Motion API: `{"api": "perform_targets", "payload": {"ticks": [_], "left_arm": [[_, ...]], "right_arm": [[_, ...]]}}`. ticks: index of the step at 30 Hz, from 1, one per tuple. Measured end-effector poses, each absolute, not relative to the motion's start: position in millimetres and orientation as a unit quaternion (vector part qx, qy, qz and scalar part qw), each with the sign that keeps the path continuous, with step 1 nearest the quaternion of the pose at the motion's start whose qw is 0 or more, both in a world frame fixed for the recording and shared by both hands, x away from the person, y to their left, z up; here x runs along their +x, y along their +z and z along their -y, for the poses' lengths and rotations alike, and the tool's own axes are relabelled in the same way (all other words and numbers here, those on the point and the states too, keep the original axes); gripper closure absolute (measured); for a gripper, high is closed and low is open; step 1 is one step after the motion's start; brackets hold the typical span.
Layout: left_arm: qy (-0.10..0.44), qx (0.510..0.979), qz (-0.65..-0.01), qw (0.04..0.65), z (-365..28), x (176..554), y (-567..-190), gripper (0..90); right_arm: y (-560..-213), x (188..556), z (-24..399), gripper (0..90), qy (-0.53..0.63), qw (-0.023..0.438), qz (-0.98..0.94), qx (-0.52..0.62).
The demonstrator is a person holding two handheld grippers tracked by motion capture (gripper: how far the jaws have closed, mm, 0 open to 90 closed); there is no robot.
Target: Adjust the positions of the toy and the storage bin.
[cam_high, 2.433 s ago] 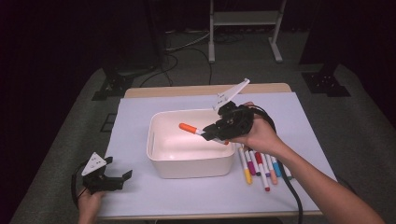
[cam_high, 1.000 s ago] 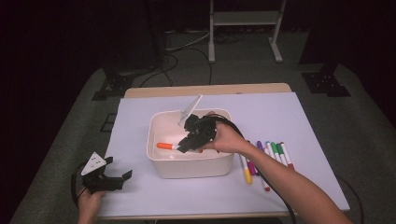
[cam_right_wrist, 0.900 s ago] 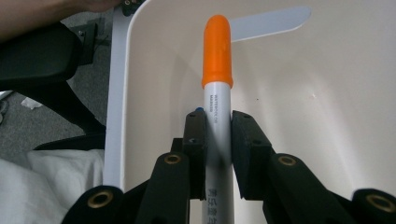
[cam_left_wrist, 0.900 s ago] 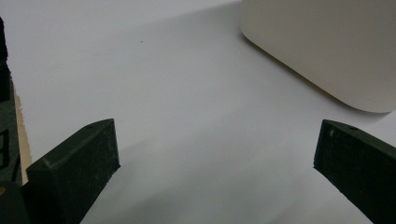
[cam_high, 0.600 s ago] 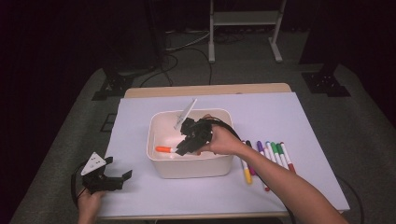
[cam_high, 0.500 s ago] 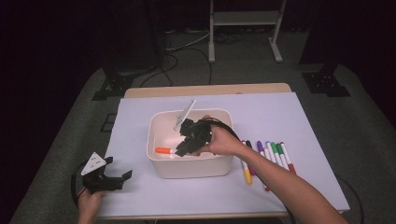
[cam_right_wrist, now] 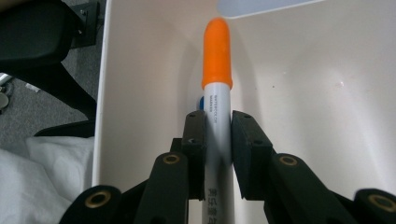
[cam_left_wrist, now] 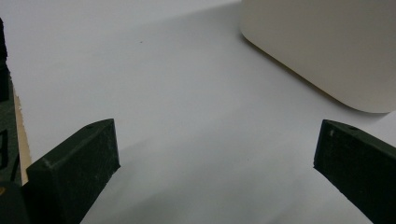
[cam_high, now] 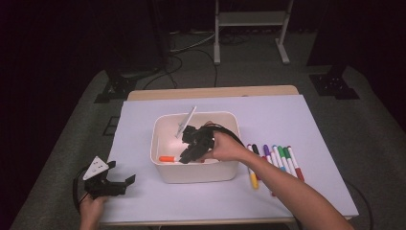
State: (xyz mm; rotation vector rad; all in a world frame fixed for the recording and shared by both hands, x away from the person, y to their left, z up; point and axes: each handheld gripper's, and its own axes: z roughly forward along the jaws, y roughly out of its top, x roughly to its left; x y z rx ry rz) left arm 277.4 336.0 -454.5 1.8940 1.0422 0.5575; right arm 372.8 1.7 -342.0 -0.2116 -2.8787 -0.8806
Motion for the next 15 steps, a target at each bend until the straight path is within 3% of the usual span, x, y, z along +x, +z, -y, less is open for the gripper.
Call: {"api": "perform_targets", "payload": {"ticks": [15], "left_arm": [[0.223, 0.761, -0.421, 0.441, -336, 277, -455, 0.0]], "right_arm": [[-329, 368, 17, 67.3, -0.309, 0.046, 0.947, -0.073]]}}
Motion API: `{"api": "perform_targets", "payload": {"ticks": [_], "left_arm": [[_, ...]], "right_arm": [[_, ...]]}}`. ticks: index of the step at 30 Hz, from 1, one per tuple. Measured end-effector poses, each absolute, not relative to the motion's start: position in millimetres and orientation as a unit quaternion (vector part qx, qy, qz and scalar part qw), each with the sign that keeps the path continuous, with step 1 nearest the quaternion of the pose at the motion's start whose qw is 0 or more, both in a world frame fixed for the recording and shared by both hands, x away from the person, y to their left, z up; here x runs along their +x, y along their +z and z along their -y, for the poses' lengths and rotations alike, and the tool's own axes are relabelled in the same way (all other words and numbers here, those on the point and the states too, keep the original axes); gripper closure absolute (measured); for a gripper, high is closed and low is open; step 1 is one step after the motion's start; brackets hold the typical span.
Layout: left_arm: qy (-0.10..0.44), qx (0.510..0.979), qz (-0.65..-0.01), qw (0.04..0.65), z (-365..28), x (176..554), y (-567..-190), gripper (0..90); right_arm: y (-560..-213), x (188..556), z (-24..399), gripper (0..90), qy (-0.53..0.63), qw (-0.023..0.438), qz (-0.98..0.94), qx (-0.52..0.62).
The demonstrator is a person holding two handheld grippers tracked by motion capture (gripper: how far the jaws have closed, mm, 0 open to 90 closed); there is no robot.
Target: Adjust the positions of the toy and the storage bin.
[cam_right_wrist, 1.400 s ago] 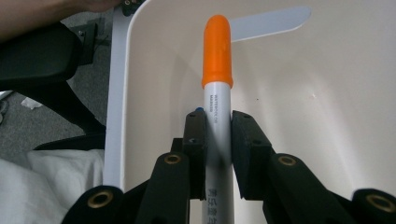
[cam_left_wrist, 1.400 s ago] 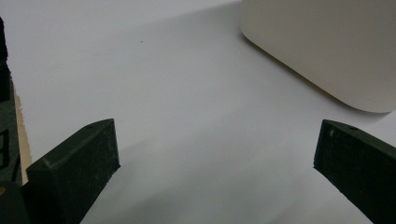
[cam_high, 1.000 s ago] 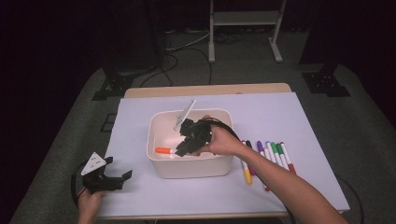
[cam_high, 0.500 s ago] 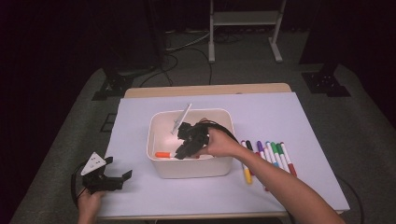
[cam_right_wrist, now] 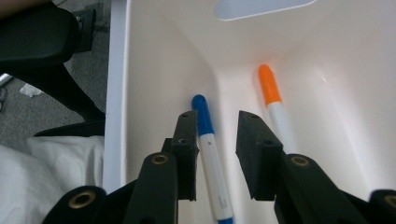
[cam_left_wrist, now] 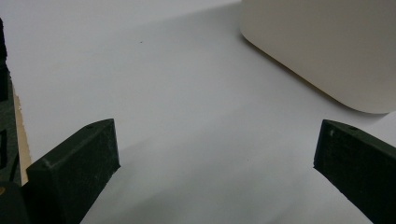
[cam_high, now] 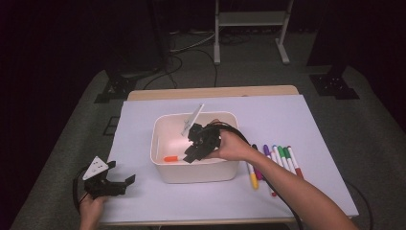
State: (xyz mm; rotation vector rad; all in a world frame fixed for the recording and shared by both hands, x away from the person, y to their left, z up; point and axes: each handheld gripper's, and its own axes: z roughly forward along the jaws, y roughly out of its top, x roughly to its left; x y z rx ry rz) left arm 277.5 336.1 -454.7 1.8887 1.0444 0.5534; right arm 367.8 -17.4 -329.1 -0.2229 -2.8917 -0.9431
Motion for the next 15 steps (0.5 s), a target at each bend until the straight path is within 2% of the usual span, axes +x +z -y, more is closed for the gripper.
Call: {"api": "perform_targets", "payload": {"ticks": [3, 15], "left_arm": [[0.226, 0.762, -0.419, 0.439, -336, 277, -454, 0.0], [0.228, 0.764, -0.419, 0.435, -335, 277, -454, 0.0]], "right_arm": [[-320, 366, 40, 63.1, -0.326, 0.037, 0.941, -0.083], [-284, 357, 124, 60.5, -0.386, -0.009, 0.913, -0.133]]}}
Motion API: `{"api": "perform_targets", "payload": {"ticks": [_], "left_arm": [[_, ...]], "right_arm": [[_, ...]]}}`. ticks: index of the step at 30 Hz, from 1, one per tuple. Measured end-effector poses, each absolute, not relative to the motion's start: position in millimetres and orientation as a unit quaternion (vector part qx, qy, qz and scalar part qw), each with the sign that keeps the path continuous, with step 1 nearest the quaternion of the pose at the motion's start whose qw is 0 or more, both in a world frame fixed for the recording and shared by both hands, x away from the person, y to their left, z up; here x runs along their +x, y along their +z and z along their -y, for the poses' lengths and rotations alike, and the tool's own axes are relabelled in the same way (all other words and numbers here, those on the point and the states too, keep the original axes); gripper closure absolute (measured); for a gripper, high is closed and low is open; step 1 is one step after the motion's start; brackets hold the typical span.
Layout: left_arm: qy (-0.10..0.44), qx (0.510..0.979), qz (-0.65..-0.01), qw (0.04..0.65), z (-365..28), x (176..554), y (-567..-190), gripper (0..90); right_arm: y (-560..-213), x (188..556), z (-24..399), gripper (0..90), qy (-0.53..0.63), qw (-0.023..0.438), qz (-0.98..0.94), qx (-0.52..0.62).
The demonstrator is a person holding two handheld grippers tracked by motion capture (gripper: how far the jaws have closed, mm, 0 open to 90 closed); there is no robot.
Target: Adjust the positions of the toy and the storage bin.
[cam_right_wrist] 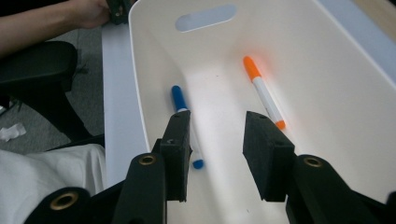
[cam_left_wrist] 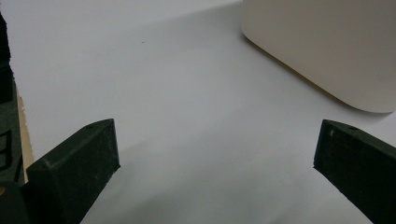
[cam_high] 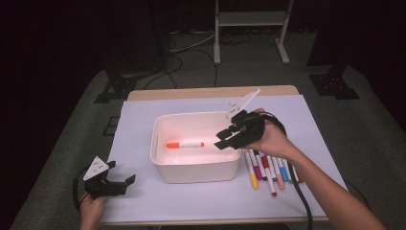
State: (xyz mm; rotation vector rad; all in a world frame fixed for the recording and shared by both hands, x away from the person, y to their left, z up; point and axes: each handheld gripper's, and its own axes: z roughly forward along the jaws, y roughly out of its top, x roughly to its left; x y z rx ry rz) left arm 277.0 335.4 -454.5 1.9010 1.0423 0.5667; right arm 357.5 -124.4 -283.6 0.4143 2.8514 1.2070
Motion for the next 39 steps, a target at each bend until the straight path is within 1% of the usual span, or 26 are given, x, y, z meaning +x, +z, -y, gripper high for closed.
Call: {"api": "perform_targets", "payload": {"ticks": [1, 2, 3, 4, 5, 10, 18, 24, 25, 26, 31, 39], "left_arm": [[0.228, 0.764, -0.419, 0.434, -335, 277, -455, 0.0], [0.228, 0.764, -0.419, 0.434, -335, 277, -455, 0.0], [0.229, 0.764, -0.419, 0.434, -335, 277, -455, 0.0], [0.230, 0.764, -0.418, 0.435, -335, 277, -454, 0.0], [0.230, 0.764, -0.418, 0.435, -335, 277, -454, 0.0], [0.230, 0.765, -0.418, 0.433, -335, 277, -455, 0.0], [0.232, 0.765, -0.417, 0.433, -335, 276, -454, 0.0], [0.234, 0.764, -0.415, 0.435, -335, 276, -454, 0.0], [0.234, 0.764, -0.415, 0.435, -335, 276, -454, 0.0], [0.234, 0.764, -0.415, 0.435, -335, 276, -454, 0.0], [0.236, 0.764, -0.414, 0.434, -335, 276, -454, 0.0], [0.237, 0.765, -0.413, 0.434, -334, 275, -454, 0.0]], "right_arm": [[-279, 356, 141, 60.5, 0.393, 0.014, -0.908, 0.145], [-279, 356, 141, 60.5, 0.393, 0.014, -0.908, 0.145], [-276, 355, 157, 60.5, 0.398, 0.022, -0.903, 0.157], [-276, 354, 164, 60.5, 0.402, 0.025, -0.901, 0.164], [-276, 354, 164, 60.5, 0.402, 0.025, -0.901, 0.164], [-282, 349, 206, 60.3, 0.406, 0.035, -0.890, 0.205], [-311, 342, 250, 59.0, 0.401, 0.038, -0.881, 0.246], [-341, 338, 276, 58.5, 0.387, 0.042, -0.876, 0.284], [-341, 338, 276, 58.5, 0.387, 0.042, -0.876, 0.284], [-351, 337, 286, 58.5, 0.386, 0.043, -0.872, 0.298], [-373, 336, 311, 58.7, 0.378, 0.046, -0.861, 0.339], [-396, 335, 340, 59.8, 0.361, 0.054, -0.845, 0.391]]}}
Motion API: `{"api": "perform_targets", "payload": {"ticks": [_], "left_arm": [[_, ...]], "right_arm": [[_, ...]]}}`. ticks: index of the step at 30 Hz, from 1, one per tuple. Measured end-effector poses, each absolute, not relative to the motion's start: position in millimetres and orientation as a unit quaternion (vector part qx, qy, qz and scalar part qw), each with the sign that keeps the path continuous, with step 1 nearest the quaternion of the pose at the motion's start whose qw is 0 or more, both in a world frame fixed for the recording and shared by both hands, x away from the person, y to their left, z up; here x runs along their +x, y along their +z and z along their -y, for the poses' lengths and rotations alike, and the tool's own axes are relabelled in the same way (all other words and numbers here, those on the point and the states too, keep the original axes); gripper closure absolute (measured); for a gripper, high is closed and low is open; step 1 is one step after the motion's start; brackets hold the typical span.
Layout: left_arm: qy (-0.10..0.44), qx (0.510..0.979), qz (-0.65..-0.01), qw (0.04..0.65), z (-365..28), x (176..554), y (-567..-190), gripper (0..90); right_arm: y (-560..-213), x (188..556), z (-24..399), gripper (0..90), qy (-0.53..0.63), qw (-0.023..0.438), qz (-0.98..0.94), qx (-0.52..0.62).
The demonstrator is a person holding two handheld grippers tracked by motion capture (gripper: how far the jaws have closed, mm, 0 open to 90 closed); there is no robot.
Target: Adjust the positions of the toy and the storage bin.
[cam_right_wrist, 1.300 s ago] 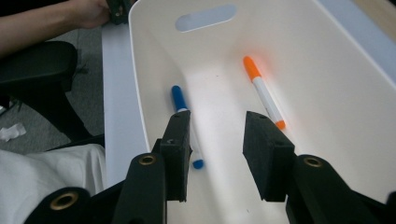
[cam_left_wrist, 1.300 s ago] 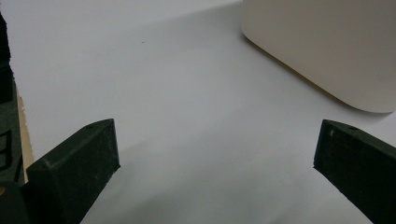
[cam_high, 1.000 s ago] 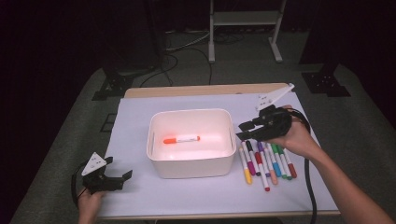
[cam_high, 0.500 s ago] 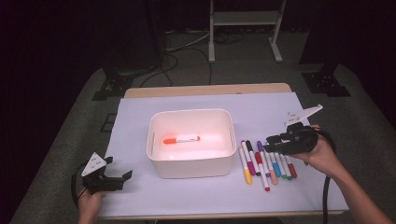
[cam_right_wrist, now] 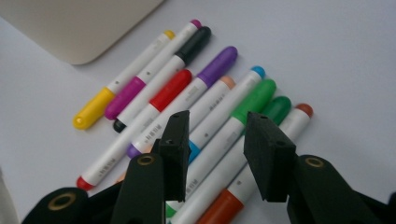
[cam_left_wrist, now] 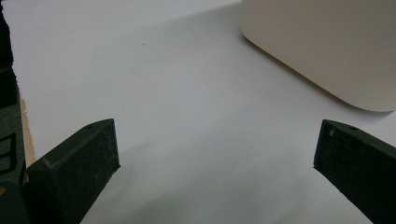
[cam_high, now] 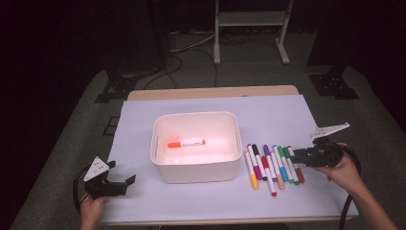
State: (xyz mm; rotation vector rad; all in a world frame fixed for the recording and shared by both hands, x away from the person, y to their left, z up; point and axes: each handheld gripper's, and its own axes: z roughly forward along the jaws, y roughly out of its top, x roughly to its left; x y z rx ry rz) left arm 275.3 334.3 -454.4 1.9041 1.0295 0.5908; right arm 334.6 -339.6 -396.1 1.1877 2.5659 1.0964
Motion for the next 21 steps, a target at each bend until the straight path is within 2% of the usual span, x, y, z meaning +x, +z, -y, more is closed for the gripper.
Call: {"api": "perform_targets", "payload": {"ticks": [21], "left_arm": [[0.239, 0.762, -0.413, 0.439, -335, 274, -454, 0.0]], "right_arm": [[-429, 345, 347, 62.9, 0.315, 0.072, -0.837, 0.441]]}}
